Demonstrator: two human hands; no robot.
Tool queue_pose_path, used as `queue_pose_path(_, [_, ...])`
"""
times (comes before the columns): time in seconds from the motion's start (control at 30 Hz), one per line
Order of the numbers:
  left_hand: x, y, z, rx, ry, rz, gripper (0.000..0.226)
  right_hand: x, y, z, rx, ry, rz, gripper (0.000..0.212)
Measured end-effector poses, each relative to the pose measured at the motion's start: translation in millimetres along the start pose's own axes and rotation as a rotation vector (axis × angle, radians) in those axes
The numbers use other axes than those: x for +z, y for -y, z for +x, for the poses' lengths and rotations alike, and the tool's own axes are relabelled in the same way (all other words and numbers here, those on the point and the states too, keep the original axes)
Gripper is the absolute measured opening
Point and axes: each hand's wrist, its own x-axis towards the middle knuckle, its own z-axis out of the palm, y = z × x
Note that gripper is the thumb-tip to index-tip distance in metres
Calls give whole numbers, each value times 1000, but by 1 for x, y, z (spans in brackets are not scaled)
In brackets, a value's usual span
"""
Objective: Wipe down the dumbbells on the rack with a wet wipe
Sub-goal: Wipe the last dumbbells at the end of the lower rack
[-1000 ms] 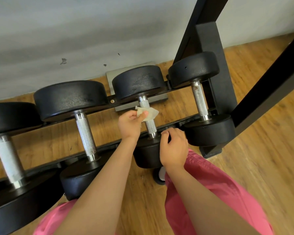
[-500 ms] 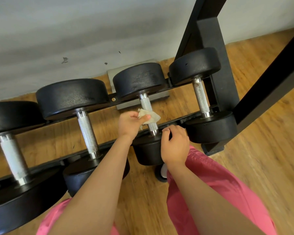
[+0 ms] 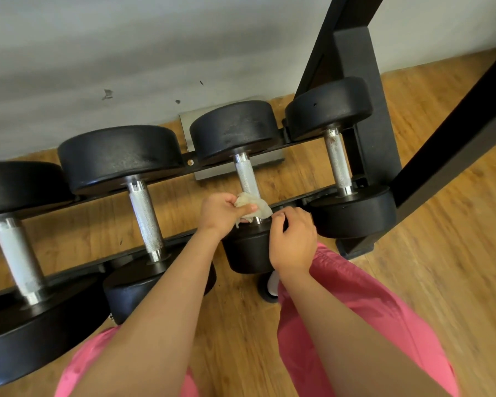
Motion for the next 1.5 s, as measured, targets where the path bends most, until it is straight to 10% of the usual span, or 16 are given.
queue_pose_path(0.97, [-1,-4,-8,-54,128,63,22,-1,-2,-1,-3,26,2,57])
queue_pose_path(1.5, [23,-6,-14,-43,-190,-157,27,-3,2,-1,-2,21,-5,57])
